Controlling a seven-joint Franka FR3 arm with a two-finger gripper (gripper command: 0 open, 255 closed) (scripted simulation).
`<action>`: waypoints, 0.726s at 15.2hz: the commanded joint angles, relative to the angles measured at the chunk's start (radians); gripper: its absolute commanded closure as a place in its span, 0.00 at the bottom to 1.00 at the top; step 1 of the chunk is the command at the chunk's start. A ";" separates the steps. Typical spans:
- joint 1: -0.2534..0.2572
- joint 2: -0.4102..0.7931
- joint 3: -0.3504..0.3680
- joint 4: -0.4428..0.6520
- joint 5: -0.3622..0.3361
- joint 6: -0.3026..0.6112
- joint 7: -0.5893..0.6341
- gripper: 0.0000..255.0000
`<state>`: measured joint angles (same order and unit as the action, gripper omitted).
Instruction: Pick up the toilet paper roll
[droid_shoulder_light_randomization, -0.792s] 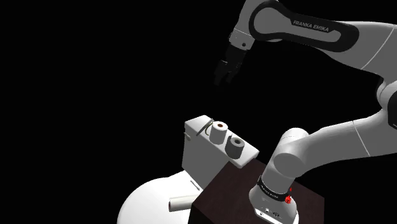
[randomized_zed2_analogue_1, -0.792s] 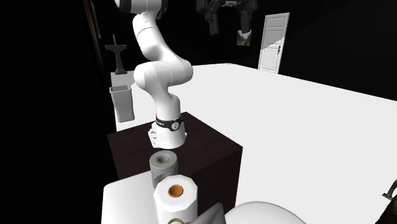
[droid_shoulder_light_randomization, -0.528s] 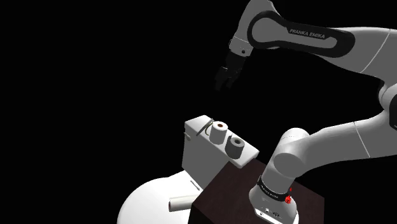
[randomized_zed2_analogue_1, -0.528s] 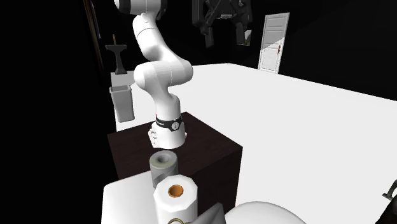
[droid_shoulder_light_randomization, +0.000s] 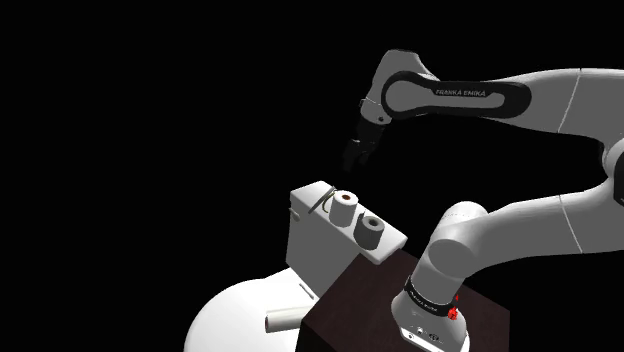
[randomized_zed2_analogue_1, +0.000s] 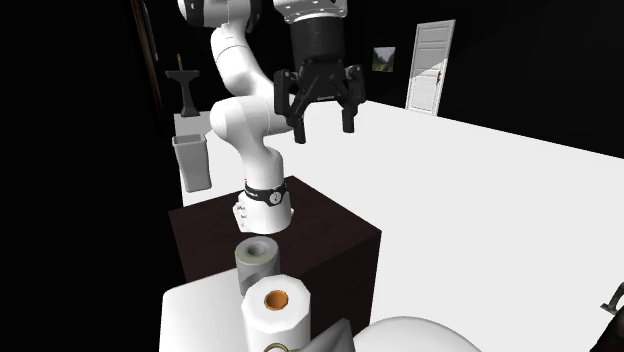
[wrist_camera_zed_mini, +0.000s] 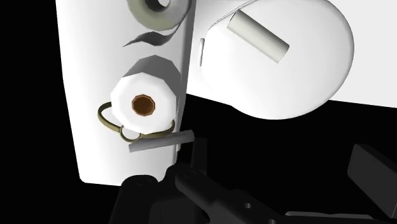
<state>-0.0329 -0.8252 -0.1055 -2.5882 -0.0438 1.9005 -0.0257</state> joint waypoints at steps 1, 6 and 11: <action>-0.010 0.000 -0.017 -0.051 -0.015 0.041 -0.018 0.00; -0.046 0.025 -0.074 -0.176 -0.064 0.160 -0.076 0.00; -0.091 0.095 -0.140 -0.277 -0.123 0.302 -0.136 0.00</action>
<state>-0.1124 -0.7533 -0.2272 -2.8457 -0.1512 2.1615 -0.1445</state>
